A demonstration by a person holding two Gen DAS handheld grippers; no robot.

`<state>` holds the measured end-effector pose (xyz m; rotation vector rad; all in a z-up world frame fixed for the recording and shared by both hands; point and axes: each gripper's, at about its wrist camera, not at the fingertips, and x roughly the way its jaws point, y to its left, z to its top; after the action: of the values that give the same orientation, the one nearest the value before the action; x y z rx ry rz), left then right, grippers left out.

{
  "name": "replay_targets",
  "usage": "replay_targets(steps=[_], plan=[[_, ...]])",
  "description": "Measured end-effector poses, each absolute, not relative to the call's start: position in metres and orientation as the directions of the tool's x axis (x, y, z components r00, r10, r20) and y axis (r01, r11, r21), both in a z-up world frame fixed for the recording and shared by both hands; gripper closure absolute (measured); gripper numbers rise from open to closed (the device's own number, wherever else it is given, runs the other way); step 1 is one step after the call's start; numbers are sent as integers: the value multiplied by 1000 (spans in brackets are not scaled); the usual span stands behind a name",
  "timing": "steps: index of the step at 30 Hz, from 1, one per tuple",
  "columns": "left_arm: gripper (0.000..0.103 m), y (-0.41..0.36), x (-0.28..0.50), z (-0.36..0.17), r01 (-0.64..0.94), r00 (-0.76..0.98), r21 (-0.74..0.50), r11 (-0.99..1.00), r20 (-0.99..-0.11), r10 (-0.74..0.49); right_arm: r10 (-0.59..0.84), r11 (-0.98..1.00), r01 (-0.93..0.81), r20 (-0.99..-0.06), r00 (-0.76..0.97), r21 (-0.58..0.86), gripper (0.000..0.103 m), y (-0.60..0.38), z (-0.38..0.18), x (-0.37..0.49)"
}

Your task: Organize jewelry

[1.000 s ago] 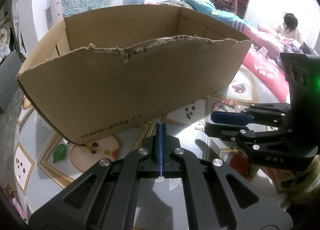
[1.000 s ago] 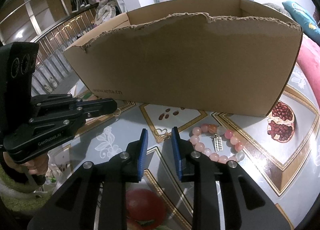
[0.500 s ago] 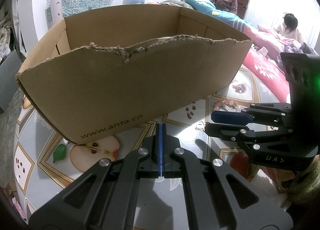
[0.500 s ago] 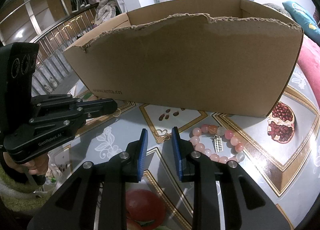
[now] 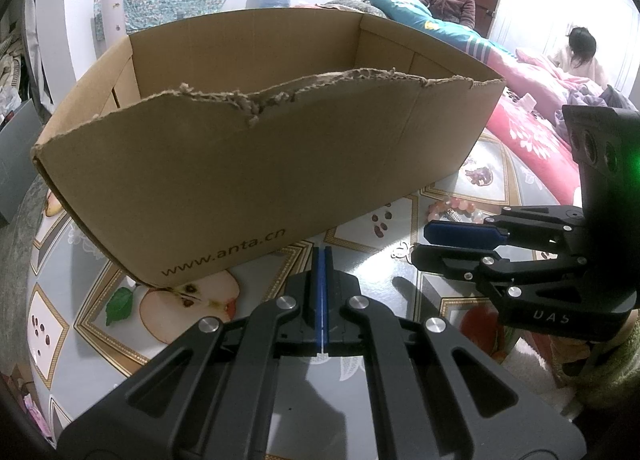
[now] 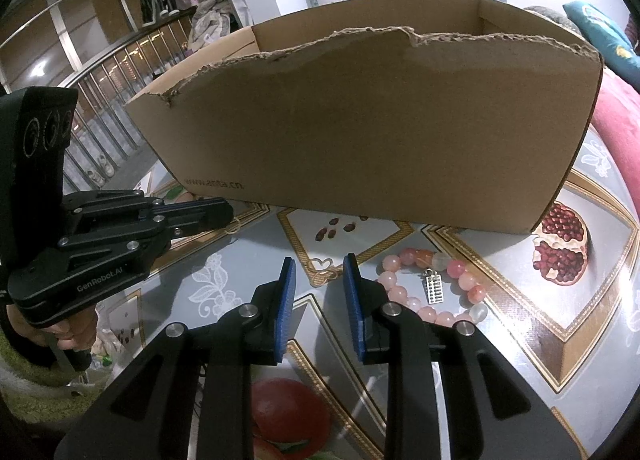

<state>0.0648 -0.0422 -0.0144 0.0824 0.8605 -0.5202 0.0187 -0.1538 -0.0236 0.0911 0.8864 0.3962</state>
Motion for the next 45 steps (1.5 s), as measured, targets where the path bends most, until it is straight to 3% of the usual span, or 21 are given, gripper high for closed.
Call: replay_targets(steps=[30,45], plan=[[103,-27,61,-14,451,549,-154,879,-729,-409,307,951,-225,-749,587,214,78,-170,-25,19],[103,-3,43,13,492,566,-245,835,-639,-521,325,941,-284,-732,599,185,78,-142,-19,13]])
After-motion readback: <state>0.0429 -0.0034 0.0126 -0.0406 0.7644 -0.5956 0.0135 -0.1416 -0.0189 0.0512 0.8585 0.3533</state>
